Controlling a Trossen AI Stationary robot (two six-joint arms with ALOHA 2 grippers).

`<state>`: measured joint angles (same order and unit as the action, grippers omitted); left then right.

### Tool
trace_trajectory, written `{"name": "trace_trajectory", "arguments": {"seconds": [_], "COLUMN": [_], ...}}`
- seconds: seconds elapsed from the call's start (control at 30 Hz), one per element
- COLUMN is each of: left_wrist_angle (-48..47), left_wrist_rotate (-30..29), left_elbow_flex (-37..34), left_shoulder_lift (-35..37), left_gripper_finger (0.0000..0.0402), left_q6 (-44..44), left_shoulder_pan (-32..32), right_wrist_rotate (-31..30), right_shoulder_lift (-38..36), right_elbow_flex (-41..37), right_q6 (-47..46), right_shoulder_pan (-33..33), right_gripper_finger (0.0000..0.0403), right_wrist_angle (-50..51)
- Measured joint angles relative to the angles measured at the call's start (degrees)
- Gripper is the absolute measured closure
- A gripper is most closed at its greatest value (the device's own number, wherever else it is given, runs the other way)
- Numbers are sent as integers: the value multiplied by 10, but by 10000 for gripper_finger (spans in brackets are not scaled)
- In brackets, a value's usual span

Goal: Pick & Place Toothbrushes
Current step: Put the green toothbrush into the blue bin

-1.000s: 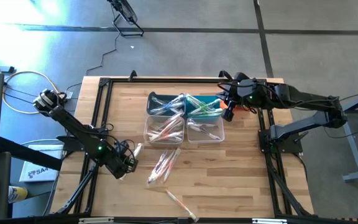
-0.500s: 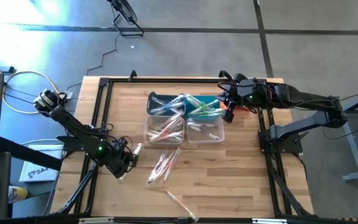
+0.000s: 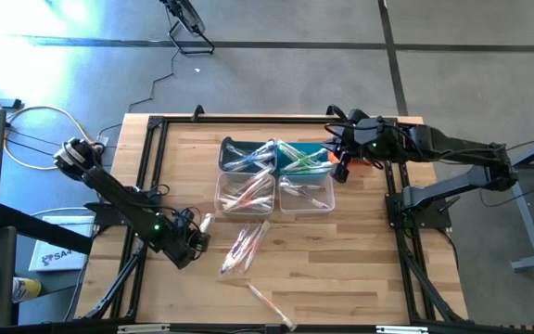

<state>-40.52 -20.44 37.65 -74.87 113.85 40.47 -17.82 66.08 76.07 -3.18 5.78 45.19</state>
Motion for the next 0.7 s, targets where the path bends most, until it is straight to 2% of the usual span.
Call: {"name": "trace_trajectory", "arguments": {"seconds": [0.37,0.57,0.7], "left_wrist_angle": [59,67,67], "left_wrist_rotate": [1,0,3], "left_elbow_flex": [2,2,2], "left_shoulder_lift": [-100,-114,-114], "left_gripper_finger": [288,289,317], "left_q6": [-16,-13,-11], "left_shoulder_pan": [0,0,0], "right_wrist_rotate": [0,0,0], "right_shoulder_lift": [0,0,0], "right_elbow_flex": [0,0,0], "right_q6": [0,0,0], "right_shoulder_pan": [0,0,0], "right_gripper_finger": [400,400,400], "right_wrist_angle": [-5,-5,-5]}}
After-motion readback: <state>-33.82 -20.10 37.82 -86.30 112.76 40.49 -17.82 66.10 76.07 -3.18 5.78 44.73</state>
